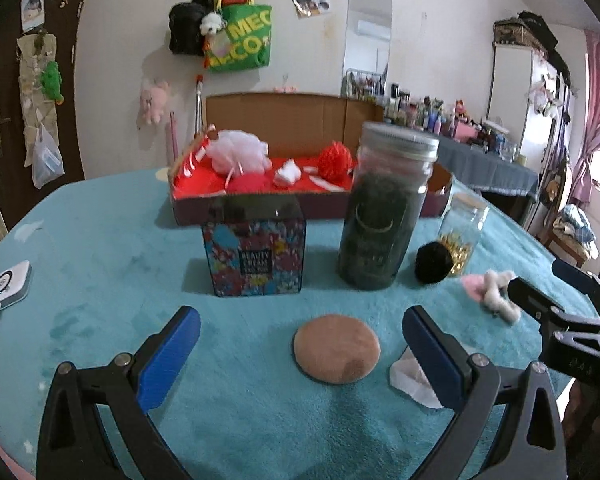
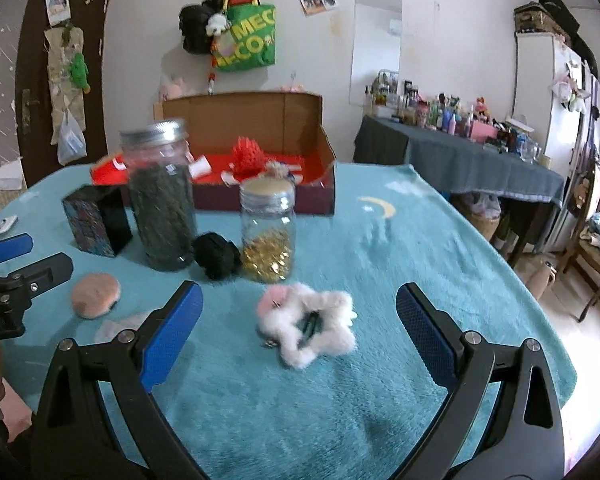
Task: Organize soft objects
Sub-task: 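Grasp the tan round sponge with the left gripper while the right grasps the white fluffy star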
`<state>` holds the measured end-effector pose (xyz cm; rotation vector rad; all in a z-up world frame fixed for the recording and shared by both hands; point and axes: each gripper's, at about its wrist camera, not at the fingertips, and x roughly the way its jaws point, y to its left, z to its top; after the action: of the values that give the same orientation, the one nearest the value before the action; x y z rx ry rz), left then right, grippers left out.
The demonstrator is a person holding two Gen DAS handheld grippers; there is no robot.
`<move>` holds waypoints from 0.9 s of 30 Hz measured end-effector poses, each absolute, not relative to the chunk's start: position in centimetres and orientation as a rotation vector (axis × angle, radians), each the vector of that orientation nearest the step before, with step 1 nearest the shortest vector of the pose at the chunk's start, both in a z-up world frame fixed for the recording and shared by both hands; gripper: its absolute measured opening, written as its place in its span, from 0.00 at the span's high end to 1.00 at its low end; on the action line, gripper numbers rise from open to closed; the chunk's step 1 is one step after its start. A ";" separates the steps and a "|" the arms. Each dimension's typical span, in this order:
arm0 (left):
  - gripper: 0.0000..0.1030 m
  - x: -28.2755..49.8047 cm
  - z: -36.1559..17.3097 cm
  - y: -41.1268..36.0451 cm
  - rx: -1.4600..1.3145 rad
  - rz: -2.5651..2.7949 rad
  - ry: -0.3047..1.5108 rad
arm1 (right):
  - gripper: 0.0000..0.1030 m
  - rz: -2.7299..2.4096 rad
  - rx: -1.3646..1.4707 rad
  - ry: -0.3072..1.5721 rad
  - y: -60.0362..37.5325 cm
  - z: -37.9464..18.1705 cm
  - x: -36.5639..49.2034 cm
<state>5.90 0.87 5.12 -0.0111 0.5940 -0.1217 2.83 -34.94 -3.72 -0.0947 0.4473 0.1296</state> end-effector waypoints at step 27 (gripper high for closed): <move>0.77 8.4 4.1 -0.7 -0.026 -0.305 0.776 | 0.47 0.372 -0.077 0.626 -33.7 -4.7 4.1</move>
<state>8.37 -0.73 4.14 -0.0258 0.7759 -0.3046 4.14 -33.71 -4.72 -0.0769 0.6262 0.3717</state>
